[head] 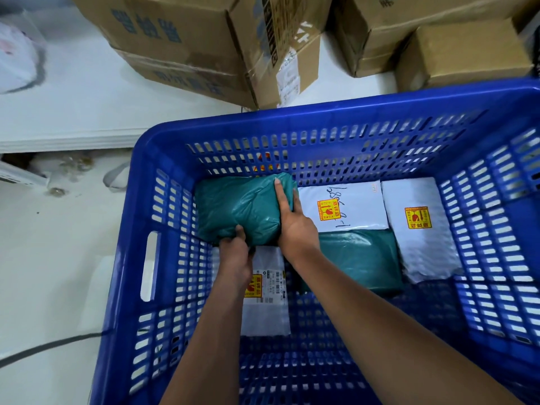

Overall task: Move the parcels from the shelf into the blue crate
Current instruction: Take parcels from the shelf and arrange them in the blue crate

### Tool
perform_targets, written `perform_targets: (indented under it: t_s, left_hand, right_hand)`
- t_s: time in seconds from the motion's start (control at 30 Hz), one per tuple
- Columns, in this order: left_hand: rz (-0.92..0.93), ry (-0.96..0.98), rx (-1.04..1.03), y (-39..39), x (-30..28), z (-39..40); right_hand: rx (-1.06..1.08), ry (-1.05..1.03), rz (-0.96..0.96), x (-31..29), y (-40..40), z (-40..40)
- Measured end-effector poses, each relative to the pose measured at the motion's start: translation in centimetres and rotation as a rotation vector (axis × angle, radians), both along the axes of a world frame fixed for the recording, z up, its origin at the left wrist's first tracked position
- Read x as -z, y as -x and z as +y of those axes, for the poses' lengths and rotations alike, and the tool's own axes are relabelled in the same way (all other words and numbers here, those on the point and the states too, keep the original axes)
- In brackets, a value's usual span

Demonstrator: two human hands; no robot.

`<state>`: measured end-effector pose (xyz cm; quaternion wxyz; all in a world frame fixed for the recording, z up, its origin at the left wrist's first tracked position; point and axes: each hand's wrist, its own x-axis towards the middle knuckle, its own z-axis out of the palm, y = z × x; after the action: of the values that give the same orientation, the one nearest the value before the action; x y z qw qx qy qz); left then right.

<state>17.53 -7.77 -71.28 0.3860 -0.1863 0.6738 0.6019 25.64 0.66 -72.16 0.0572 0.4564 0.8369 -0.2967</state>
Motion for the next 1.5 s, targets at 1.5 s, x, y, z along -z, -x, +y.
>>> perform_targets:
  t_s: [1.5]
  left_hand:
    - [0.954,0.198,0.654,-7.4,-68.2,8.4]
  right_hand:
    - [0.619,-0.141,0.686,-68.9,-13.6,9.4]
